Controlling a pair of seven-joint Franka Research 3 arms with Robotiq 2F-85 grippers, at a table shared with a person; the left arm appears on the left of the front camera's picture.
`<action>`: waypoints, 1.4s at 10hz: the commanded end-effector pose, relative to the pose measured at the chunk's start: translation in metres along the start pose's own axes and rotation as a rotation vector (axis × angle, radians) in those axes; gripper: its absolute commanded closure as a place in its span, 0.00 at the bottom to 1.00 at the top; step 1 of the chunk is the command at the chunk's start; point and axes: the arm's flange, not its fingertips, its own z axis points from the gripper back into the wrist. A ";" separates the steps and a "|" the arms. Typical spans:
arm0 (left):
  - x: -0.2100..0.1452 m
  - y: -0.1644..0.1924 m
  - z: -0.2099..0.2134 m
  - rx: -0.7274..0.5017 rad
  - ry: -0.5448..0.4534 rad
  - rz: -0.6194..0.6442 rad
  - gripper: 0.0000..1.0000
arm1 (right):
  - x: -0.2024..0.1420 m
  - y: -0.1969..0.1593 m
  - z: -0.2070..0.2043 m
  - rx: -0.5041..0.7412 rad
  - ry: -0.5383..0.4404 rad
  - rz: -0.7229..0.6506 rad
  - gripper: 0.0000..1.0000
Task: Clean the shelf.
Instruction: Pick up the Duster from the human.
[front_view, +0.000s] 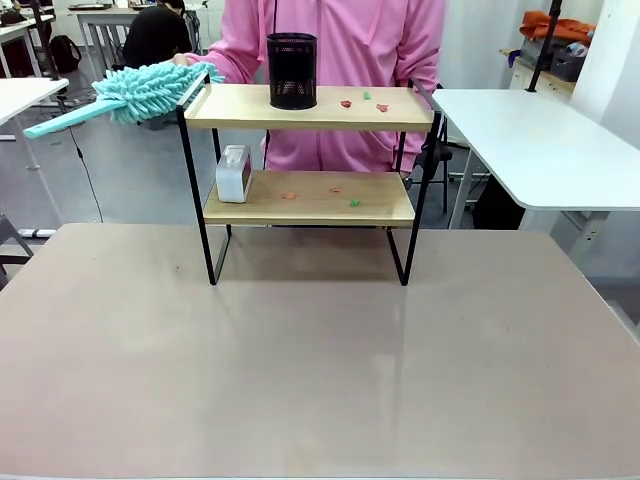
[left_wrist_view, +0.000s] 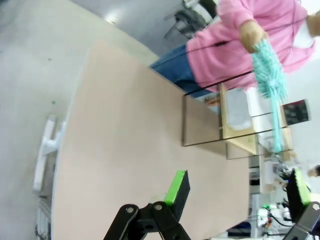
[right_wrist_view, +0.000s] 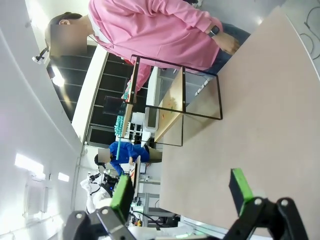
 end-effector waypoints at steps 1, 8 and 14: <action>0.039 -0.017 -0.037 -0.040 0.105 0.024 0.00 | 0.004 0.002 0.000 0.018 -0.011 0.029 0.00; 0.036 -0.046 -0.128 -0.085 0.253 -0.007 0.00 | 0.004 0.002 0.000 0.018 -0.011 0.029 0.00; 0.054 -0.042 -0.222 -0.270 0.457 0.246 0.00 | 0.004 0.002 0.000 0.018 -0.011 0.029 0.00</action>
